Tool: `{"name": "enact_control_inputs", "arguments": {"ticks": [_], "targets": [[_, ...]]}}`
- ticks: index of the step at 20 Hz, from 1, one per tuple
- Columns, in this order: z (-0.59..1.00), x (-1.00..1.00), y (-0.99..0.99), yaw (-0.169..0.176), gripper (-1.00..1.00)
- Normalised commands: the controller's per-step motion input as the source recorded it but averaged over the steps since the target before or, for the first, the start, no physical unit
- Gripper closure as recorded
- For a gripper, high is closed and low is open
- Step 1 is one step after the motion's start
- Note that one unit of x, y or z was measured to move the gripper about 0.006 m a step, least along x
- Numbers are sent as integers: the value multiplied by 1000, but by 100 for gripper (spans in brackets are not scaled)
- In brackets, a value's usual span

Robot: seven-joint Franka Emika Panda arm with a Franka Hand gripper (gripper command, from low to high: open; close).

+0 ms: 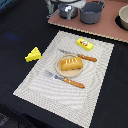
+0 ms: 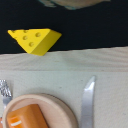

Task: Interact with the objects in diverse but meaningful ways.

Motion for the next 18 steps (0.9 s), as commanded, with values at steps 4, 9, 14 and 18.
{"name": "enact_control_inputs", "arguments": {"ticks": [4, 9, 14, 18], "targets": [[-391, -176, -887, -15, -100], [-378, -455, -641, -81, -100], [-166, -590, -443, -113, -100], [-48, -421, -369, -189, -100]]}}
